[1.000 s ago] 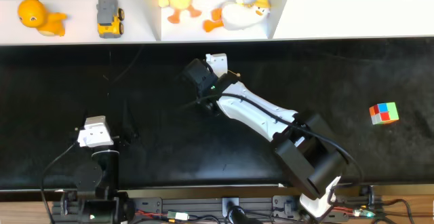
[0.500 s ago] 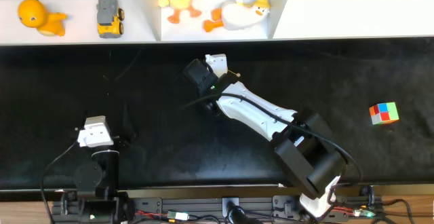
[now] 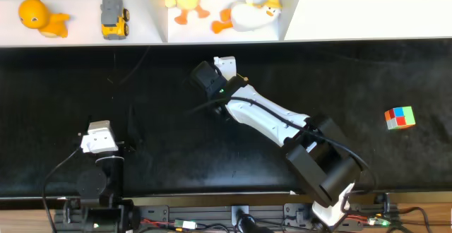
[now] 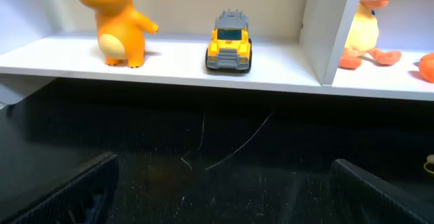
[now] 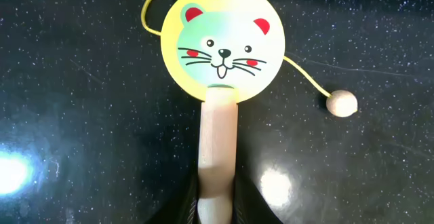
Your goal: Store Toys
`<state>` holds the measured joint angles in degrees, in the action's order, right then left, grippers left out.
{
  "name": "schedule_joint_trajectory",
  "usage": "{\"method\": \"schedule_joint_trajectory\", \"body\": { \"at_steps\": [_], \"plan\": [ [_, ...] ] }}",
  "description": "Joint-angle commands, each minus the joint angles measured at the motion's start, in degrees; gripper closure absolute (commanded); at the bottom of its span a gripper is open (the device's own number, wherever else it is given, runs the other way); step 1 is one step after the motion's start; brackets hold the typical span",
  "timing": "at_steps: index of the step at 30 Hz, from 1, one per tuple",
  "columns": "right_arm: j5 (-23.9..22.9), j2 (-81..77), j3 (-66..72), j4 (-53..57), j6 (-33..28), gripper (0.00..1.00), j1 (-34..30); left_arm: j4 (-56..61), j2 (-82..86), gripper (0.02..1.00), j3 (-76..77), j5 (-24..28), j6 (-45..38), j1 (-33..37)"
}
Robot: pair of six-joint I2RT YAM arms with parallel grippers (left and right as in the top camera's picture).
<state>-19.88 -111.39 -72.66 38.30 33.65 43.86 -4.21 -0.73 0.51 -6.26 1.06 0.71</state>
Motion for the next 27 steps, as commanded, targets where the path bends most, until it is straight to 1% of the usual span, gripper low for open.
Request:
{"method": "schedule_joint_trajectory", "body": {
  "at_steps": [1, 11, 17, 27],
  "plan": [
    [0.35, 2.91, -1.11, 1.66, -0.04, 0.886, -0.28, -0.22, 0.61, 0.020, -0.04, -0.04, -1.27, -0.35],
    [0.28, 7.63, -1.09, 10.67, -0.61, 0.904, -0.28, -0.22, 0.61, 0.020, -0.04, -0.04, -1.25, -0.35],
    [-2.84, 12.44, -0.79, 14.88, -0.98, 0.899, -0.33, -0.22, 0.61, 0.020, -0.04, -0.04, -1.25, -0.35],
    [-3.96, 22.91, 6.16, 15.23, -1.49, 0.862, -0.50, -0.20, 0.61, 0.020, -0.04, -0.04, -1.27, -0.35]
  ]
}}
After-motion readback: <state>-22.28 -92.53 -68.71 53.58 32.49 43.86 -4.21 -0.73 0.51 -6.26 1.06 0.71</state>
